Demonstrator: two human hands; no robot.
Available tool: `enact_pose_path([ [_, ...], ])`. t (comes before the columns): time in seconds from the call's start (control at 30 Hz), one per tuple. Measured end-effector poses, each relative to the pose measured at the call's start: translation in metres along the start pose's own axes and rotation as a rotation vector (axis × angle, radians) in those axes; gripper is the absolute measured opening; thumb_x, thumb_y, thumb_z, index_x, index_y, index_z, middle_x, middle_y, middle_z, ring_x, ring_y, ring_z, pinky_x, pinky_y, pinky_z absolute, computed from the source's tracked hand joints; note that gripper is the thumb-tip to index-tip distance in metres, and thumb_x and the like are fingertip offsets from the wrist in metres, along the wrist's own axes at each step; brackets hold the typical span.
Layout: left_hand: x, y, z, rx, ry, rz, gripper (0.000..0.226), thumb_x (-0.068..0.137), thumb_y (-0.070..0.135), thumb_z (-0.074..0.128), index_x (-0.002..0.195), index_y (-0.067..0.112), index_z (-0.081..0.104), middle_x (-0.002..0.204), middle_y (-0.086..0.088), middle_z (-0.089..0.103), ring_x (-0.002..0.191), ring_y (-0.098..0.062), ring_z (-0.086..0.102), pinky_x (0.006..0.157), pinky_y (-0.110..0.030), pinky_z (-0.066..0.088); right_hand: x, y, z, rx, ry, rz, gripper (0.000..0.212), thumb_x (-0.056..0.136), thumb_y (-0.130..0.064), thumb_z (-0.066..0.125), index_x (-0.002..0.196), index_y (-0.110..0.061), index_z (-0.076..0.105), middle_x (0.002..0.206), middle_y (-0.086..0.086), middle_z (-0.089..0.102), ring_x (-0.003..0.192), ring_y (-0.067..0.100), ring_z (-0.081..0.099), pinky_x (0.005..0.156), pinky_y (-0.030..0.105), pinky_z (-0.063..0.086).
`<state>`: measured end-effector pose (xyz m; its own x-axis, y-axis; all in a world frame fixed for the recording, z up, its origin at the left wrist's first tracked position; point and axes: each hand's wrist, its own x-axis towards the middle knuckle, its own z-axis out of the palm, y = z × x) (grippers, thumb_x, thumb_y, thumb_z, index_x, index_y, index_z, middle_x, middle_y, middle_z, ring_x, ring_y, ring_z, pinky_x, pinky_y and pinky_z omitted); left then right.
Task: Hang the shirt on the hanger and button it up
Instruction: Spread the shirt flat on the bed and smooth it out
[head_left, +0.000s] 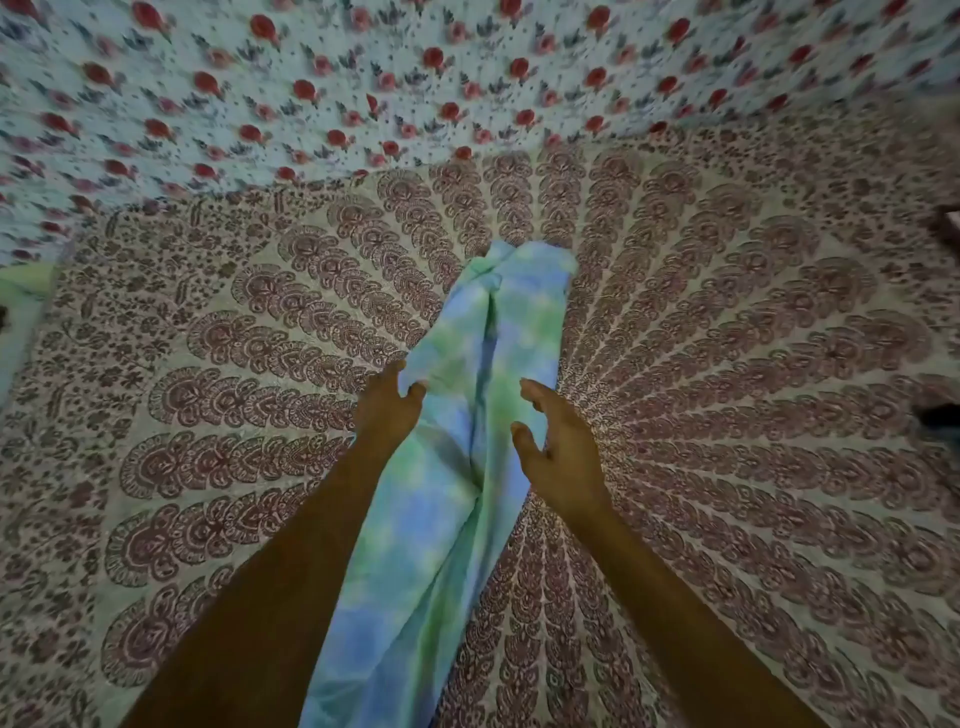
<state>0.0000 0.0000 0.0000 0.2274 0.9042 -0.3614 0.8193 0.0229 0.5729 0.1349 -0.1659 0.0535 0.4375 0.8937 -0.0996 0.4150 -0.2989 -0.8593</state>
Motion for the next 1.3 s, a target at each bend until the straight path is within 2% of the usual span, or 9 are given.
enact_pose_path([
  [0.3, 0.034, -0.003, 0.022, 0.04, 0.091, -0.014, 0.029, 0.082, 0.02, 0.066, 0.106, 0.004, 0.063, 0.105, -0.021, 0.067, 0.097, -0.036, 0.062, 0.08, -0.035, 0.047, 0.055, 0.034, 0.025, 0.055, 0.009, 0.028, 0.043, 0.091, -0.009, 0.052, 0.133, -0.008, 0.044, 0.134, 0.007, 0.053, 0.12, 0.021, 0.051, 0.095, 0.028, 0.04],
  [0.5, -0.029, 0.038, 0.025, 0.136, 0.247, 0.289, 0.015, 0.082, 0.022, 0.064, 0.09, 0.011, 0.068, 0.086, -0.014, 0.069, 0.079, -0.033, 0.064, 0.068, -0.031, 0.045, 0.067, 0.026, 0.025, 0.212, 0.101, 0.193, 0.037, 0.094, -0.025, 0.045, 0.127, -0.011, 0.049, 0.114, 0.01, 0.06, 0.1, 0.023, 0.056, 0.085, 0.033, 0.045],
  [0.63, -0.064, 0.039, 0.035, -0.113, -0.193, 0.638, 0.017, 0.072, 0.023, 0.064, 0.074, 0.007, 0.068, 0.077, -0.013, 0.064, 0.067, -0.029, 0.063, 0.064, -0.03, 0.048, 0.085, 0.021, 0.019, 0.368, 0.114, 0.521, 0.044, 0.089, -0.049, 0.048, 0.11, -0.011, 0.058, 0.103, 0.011, 0.064, 0.094, 0.026, 0.06, 0.087, 0.038, 0.049],
  [0.73, -0.076, 0.037, 0.045, -0.165, -0.562, 0.671, 0.015, 0.073, 0.016, 0.071, 0.08, 0.003, 0.071, 0.086, -0.013, 0.067, 0.077, -0.017, 0.063, 0.073, -0.022, 0.049, 0.083, 0.031, 0.006, 0.209, 0.034, 0.532, 0.031, 0.083, -0.023, 0.063, 0.109, -0.006, 0.062, 0.093, 0.008, 0.063, 0.086, 0.024, 0.059, 0.082, 0.037, 0.049],
  [0.83, -0.073, 0.035, 0.048, -0.251, -0.731, 0.559, 0.017, 0.079, 0.014, 0.066, 0.092, 0.004, 0.071, 0.099, -0.014, 0.07, 0.091, -0.016, 0.065, 0.084, -0.021, 0.05, 0.071, 0.043, -0.008, 0.097, 0.066, 0.444, 0.016, 0.082, -0.007, 0.057, 0.089, -0.003, 0.07, 0.074, 0.006, 0.062, 0.076, 0.022, 0.056, 0.076, 0.034, 0.046],
  [0.97, -0.054, 0.042, 0.054, -0.307, -0.611, 0.47, 0.015, 0.077, 0.009, 0.06, 0.081, 0.02, 0.069, 0.102, 0.002, 0.066, 0.102, -0.014, 0.062, 0.093, -0.031, 0.048, 0.062, 0.044, -0.013, 0.035, 0.119, 0.337, 0.02, 0.091, -0.011, 0.049, 0.097, -0.006, 0.067, 0.099, 0.013, 0.068, 0.086, 0.023, 0.058, 0.074, 0.026, 0.04],
  [1.07, -0.042, 0.047, 0.064, -0.245, -0.654, 0.401, 0.029, 0.066, 0.006, 0.047, 0.061, 0.03, 0.062, 0.08, 0.012, 0.065, 0.086, -0.011, 0.061, 0.084, -0.032, 0.047, 0.067, 0.044, -0.002, 0.089, 0.005, 0.369, 0.029, 0.097, -0.02, 0.039, 0.111, -0.011, 0.062, 0.114, 0.014, 0.064, 0.104, 0.029, 0.057, 0.079, 0.025, 0.037],
  [1.17, -0.03, 0.039, 0.069, -0.431, -0.471, 0.175, 0.041, 0.065, -0.004, 0.047, 0.047, 0.029, 0.062, 0.054, 0.012, 0.063, 0.066, -0.012, 0.058, 0.072, -0.033, 0.048, 0.07, 0.047, 0.012, 0.052, -0.145, 0.414, 0.035, 0.098, -0.028, 0.036, 0.121, -0.012, 0.056, 0.125, 0.015, 0.059, 0.116, 0.03, 0.053, 0.091, 0.03, 0.038],
  [1.3, -0.005, 0.023, 0.059, -0.506, -0.121, -0.078, 0.04, 0.072, -0.012, 0.049, 0.055, 0.022, 0.06, 0.062, -0.001, 0.061, 0.064, -0.02, 0.056, 0.072, -0.034, 0.05, 0.066, 0.06, 0.035, -0.183, -0.271, 0.285, 0.043, 0.084, -0.028, 0.061, 0.123, -0.011, 0.053, 0.12, 0.014, 0.061, 0.11, 0.029, 0.057, 0.089, 0.035, 0.045],
])
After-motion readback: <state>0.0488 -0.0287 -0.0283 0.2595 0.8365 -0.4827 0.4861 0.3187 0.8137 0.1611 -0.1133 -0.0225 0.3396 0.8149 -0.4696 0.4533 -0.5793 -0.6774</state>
